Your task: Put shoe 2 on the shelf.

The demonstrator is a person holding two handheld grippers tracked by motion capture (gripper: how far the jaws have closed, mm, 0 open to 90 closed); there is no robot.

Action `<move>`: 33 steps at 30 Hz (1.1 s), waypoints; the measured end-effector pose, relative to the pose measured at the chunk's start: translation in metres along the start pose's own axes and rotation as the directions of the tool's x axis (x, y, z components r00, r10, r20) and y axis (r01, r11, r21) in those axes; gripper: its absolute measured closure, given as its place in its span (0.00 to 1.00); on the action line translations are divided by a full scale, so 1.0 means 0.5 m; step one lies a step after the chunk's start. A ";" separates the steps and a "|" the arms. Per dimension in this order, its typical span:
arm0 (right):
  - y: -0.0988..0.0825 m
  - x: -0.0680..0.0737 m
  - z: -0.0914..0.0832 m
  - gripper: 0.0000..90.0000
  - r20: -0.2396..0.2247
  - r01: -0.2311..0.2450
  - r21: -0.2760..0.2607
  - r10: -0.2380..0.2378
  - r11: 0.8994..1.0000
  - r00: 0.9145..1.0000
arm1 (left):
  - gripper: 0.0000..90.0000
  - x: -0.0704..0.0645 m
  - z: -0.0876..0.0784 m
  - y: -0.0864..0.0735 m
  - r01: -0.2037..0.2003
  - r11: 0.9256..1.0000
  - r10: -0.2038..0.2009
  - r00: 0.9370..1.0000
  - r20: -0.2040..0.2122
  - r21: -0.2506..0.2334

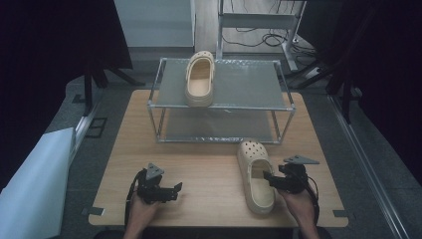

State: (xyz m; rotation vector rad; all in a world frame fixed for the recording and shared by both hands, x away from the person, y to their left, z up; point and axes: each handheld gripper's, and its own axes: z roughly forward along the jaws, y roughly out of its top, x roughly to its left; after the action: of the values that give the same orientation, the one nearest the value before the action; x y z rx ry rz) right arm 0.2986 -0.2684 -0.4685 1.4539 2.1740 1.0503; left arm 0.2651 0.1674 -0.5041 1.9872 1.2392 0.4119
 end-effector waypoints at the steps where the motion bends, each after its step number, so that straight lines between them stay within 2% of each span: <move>1: 0.004 0.004 0.003 0.40 0.004 0.000 0.001 0.000 1.000 1.000 | 0.00 0.000 0.000 0.000 0.000 1.000 0.000 1.000 0.000 0.001; 5: 0.017 0.013 0.021 0.52 0.018 0.005 0.024 -0.006 1.000 1.000 | 0.00 -0.002 0.001 0.000 -0.002 1.000 0.002 1.000 -0.003 0.007; 6: 0.018 0.015 0.026 0.54 0.029 0.011 0.033 -0.012 0.999 1.000 | 0.00 -0.002 0.002 0.000 -0.003 1.000 0.004 1.000 -0.004 0.006; 8: 0.021 0.022 0.034 0.65 0.070 0.025 0.051 -0.029 0.998 0.997 | 0.00 -0.003 0.003 -0.001 -0.006 1.000 0.006 1.000 -0.007 0.012; 9: 0.021 0.022 0.034 0.65 0.070 0.025 0.051 -0.029 0.998 0.997 | 0.00 -0.003 0.003 -0.001 -0.006 1.000 0.006 1.000 -0.007 0.012; 10: 0.023 0.024 0.035 0.71 0.100 0.032 0.058 -0.037 0.998 0.994 | 0.00 -0.003 0.003 -0.001 -0.008 1.000 0.008 1.000 -0.007 0.013; 15: 0.025 0.020 0.034 0.79 0.114 0.034 0.064 -0.042 0.997 0.993 | 0.00 -0.006 0.005 -0.001 -0.014 1.000 0.014 1.000 -0.015 0.021; 16: 0.024 0.012 0.033 0.81 0.111 0.021 0.059 -0.028 0.998 0.993 | 0.00 -0.008 0.007 -0.001 -0.018 0.999 0.018 1.000 -0.017 0.026; 18: 0.023 -0.003 0.030 0.81 0.075 -0.031 0.048 0.027 0.998 0.997 | 0.00 -0.009 0.008 -0.001 -0.022 0.999 0.023 1.000 -0.018 0.030; 19: 0.023 -0.003 0.030 0.81 0.075 -0.031 0.048 0.027 0.998 0.997 | 0.00 -0.009 0.008 -0.001 -0.022 0.999 0.023 1.000 -0.018 0.030; 20: 0.022 -0.018 0.027 0.82 0.053 -0.068 0.042 0.065 0.997 0.996 | 0.00 -0.009 0.009 -0.001 -0.023 0.999 0.024 1.000 -0.019 0.032; 21: 0.022 -0.018 0.027 0.82 0.053 -0.068 0.042 0.065 0.997 0.996 | 0.00 -0.010 0.009 -0.001 -0.023 0.999 0.024 1.000 -0.018 0.032; 23: 0.021 -0.033 0.025 0.82 0.017 -0.119 0.037 0.118 0.992 0.993 | 0.00 -0.010 0.009 0.000 -0.023 0.999 0.024 1.000 -0.018 0.032; 24: 0.019 -0.048 0.023 0.83 -0.016 -0.171 0.033 0.171 0.985 0.985 | 0.00 -0.009 0.009 0.000 -0.021 0.999 0.021 1.000 -0.017 0.031; 25: 0.019 -0.048 0.023 0.83 -0.016 -0.171 0.033 0.171 0.985 0.985 | 0.00 -0.009 0.009 0.000 -0.021 0.999 0.021 1.000 -0.017 0.031; 26: 0.016 -0.060 0.023 0.83 -0.048 -0.215 0.025 0.216 0.976 0.975 | 0.01 -0.009 0.009 0.000 -0.017 0.999 0.018 1.000 -0.017 0.028; 27: 0.016 -0.060 0.023 0.83 -0.048 -0.215 0.025 0.216 0.976 0.975 | 0.01 -0.008 0.009 0.000 -0.017 0.999 0.018 1.000 -0.016 0.029; 29: 0.014 -0.069 0.022 0.83 -0.072 -0.249 0.023 0.250 0.968 0.966 | 0.01 -0.007 0.009 0.000 -0.013 1.000 0.014 1.000 -0.015 0.027; 30: 0.013 -0.074 0.021 0.83 -0.092 -0.272 0.022 0.273 0.962 0.958 | 0.01 -0.006 0.008 0.000 -0.011 1.000 0.011 1.000 -0.014 0.026; 31: 0.013 -0.074 0.021 0.83 -0.092 -0.272 0.022 0.273 0.962 0.958 | 0.01 -0.006 0.008 0.000 -0.011 1.000 0.011 1.000 -0.014 0.026; 32: 0.012 -0.077 0.019 0.83 -0.113 -0.292 0.024 0.293 0.956 0.950 | 0.01 -0.006 0.008 0.000 -0.008 1.000 0.008 1.000 -0.013 0.024; 33: 0.012 -0.077 0.019 0.83 -0.113 -0.292 0.024 0.293 0.956 0.950 | 0.01 -0.006 0.008 0.000 -0.008 1.000 0.008 1.000 -0.013 0.024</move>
State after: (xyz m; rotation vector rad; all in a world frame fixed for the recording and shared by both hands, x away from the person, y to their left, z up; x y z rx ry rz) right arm 0.3250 -0.2976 -0.4756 1.8014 2.0803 1.2532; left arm 0.2661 0.1632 -0.5065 2.0138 1.2502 0.4167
